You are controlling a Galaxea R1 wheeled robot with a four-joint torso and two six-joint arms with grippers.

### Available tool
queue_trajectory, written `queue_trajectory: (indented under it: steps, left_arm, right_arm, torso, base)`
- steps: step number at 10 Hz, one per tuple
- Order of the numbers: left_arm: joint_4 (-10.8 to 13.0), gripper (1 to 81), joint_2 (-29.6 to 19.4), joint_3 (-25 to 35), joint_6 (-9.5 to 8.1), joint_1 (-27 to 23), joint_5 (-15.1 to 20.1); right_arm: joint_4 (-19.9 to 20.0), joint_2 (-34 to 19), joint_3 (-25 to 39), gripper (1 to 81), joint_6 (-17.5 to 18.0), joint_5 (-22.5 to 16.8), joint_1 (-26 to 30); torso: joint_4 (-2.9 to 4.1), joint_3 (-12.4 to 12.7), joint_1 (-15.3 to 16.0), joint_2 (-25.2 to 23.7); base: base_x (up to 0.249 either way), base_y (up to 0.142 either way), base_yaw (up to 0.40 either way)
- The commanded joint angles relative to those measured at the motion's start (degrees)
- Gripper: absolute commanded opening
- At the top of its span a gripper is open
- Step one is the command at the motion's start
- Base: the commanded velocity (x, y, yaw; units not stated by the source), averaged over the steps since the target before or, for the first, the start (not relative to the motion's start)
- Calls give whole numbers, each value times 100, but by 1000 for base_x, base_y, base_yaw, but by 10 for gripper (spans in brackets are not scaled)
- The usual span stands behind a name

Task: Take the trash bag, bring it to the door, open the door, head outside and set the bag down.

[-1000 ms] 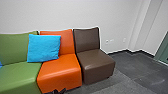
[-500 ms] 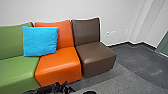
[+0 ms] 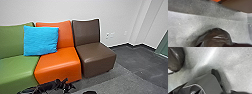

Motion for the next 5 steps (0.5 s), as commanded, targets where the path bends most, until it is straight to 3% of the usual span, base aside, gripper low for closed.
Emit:
queue_trajectory:
  steps: [1,3,5]
  left_arm:
    - [-172,811,20,22,-13,-904,370]
    - [-172,811,125,13,-31,-904,352]
    - [-172,811,222,13,-74,-896,344]
  right_arm:
    - [60,-447,118,811,-9,-391,242]
    - [69,-473,100,811,-8,-408,242]
    - [69,-464,108,811,-8,-408,251]
  torso:
    - [0,0,0,0]
    - [0,-266,46,-44]
    - [0,-360,72,-76]
  base:
    - [0,0,0]
    - [0,0,0]
    - [0,0,0]
